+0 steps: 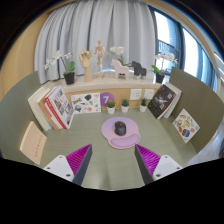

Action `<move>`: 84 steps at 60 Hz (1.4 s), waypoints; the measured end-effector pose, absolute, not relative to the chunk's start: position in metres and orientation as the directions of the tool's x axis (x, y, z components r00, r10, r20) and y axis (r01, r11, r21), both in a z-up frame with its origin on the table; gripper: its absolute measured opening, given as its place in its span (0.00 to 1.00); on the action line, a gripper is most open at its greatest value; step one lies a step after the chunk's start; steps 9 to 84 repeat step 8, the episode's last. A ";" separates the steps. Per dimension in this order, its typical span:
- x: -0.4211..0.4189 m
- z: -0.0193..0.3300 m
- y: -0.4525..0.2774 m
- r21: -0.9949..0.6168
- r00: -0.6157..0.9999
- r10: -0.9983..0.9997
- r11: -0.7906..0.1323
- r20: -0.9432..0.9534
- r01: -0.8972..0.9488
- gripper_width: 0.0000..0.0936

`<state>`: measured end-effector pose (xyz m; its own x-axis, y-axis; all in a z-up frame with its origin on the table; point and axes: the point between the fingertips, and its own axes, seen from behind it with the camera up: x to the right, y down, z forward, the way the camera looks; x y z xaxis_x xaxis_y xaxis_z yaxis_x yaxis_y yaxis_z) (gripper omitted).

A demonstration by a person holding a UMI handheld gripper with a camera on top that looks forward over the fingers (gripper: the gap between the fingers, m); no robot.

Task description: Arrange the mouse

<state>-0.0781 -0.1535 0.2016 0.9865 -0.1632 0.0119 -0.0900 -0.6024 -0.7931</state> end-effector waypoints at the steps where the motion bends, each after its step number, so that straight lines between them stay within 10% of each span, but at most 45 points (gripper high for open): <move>1: -0.081 0.203 -0.157 -0.793 0.987 -0.161 -0.603 0.013 -0.088 0.92; 84: -0.091 0.211 -0.172 -0.805 0.987 -0.159 -0.588 0.028 -0.072 0.91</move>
